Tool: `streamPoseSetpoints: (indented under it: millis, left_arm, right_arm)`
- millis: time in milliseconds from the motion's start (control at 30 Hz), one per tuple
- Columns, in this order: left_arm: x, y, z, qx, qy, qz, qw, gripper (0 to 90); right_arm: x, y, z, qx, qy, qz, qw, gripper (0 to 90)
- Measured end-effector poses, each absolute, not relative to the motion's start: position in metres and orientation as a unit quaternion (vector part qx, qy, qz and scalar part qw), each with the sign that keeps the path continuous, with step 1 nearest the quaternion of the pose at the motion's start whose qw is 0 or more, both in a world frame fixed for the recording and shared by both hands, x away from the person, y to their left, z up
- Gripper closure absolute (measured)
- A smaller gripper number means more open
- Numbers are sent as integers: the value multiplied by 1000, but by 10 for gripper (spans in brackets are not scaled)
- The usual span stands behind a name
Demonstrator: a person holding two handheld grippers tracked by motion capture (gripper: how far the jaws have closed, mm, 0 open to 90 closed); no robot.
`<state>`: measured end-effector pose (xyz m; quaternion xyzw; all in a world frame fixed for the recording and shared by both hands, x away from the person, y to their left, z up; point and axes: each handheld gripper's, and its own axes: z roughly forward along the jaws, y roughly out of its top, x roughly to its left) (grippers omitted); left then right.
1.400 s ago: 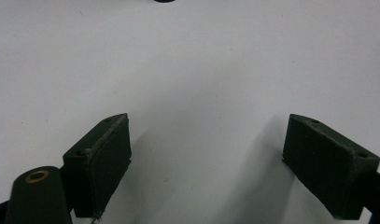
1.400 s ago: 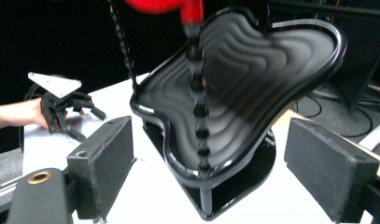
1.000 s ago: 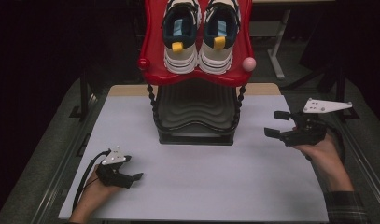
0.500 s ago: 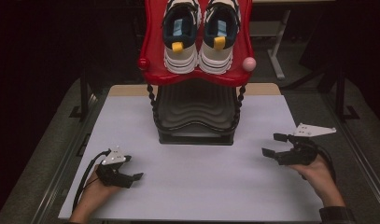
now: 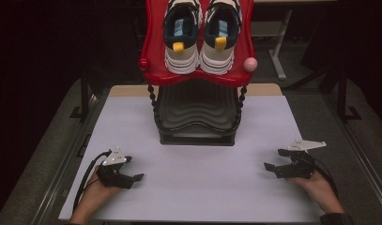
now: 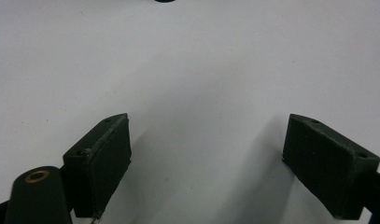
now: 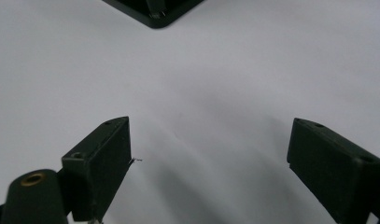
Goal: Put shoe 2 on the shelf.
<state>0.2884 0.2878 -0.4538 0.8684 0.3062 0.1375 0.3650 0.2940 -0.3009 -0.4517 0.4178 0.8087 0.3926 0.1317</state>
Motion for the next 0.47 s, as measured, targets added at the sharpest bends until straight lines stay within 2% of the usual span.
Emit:
streamPoseSetpoints:
  millis: [467]
  left_arm:
    - [288, 288, -454, 868, 307, 137, 365, 146]
  right_arm:
    - [295, -295, -460, 424, 822, 346, 158, 88]
